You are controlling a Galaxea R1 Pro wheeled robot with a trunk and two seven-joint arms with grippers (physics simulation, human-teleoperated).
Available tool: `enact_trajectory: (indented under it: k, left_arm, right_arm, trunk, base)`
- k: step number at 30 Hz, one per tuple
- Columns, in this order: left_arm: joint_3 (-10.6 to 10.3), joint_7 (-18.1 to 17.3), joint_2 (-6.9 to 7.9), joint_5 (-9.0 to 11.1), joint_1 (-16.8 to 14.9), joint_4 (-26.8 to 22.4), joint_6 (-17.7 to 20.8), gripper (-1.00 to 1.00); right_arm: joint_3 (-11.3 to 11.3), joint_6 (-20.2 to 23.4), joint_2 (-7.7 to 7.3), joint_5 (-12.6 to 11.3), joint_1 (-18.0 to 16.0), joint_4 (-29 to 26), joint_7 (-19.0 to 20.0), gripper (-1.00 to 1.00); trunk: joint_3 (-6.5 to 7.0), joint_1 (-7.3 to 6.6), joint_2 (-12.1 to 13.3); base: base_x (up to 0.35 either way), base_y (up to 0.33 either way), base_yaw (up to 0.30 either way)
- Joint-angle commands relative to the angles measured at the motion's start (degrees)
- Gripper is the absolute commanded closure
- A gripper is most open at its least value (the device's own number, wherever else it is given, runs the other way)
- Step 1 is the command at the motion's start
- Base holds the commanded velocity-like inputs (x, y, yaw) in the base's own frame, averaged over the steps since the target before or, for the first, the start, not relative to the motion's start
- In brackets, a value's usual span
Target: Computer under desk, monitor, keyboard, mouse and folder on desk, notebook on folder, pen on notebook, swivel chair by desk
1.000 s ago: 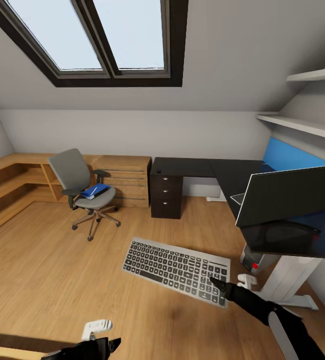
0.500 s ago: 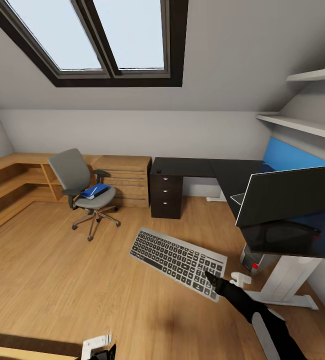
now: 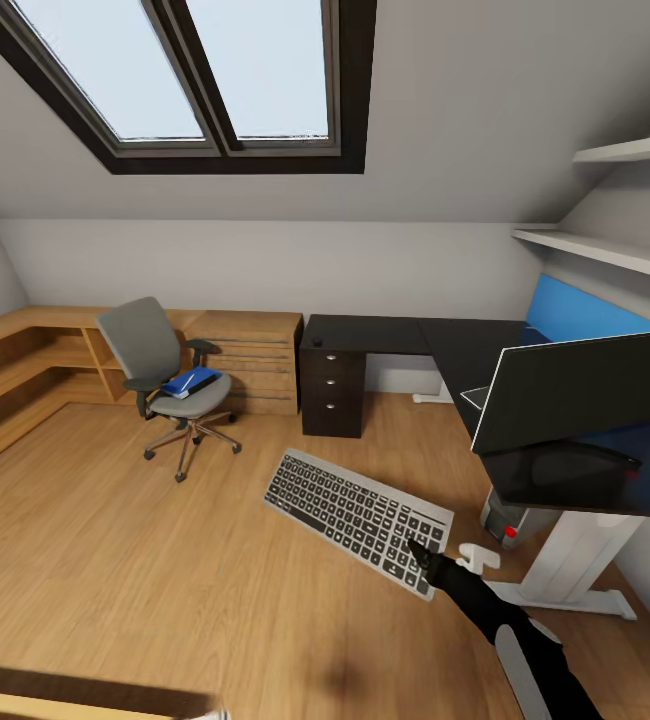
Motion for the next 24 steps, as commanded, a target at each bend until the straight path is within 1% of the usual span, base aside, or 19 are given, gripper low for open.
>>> enact_trajectory:
  k: [1,5,9,15,24]
  left_arm:
    - [-0.44,0.55,-0.05,0.50,-0.05,0.16,-0.01,-1.00]
    - [-0.46,0.54,-0.46,0.46,-0.05,0.88,-0.10,-1.00]
    - [-0.47,0.54,-0.58,0.46,-0.05,1.05,-0.12,-1.00]
    - [-0.47,0.54,-0.75,0.44,-0.05,1.12,-0.14,-1.00]
    - [-0.47,0.54,-0.79,0.50,-0.05,1.14,-0.14,-1.00]
  right_arm:
    - [-0.16,0.57,0.03,-0.72,-0.05,-0.04,0.38,1.00]
    - [-0.19,0.59,-0.01,-0.76,-0.05,-0.02,0.44,1.00]
    - [-0.20,0.59,-0.07,-0.96,-0.05,-0.02,0.44,1.00]
    - [-0.20,0.59,-0.16,-2.73,-0.05,-0.01,0.44,1.00]
    - [-0.19,0.45,-0.17,-3.36,-0.03,-0.01,0.44,1.00]
  trunk:
    - [-0.12,0.03,-0.12]
    - [-0.12,0.03,-0.12]
    - [-0.12,0.03,-0.12]
    - [-0.12,0.03,-0.12]
    - [-0.12,0.03,-0.12]
  base:
    - [0.000,0.000,0.000]
    - [0.000,0.000,0.000]
    - [0.000,0.000,0.000]
    - [0.000,0.000,0.000]
    - [0.000,0.000,0.000]
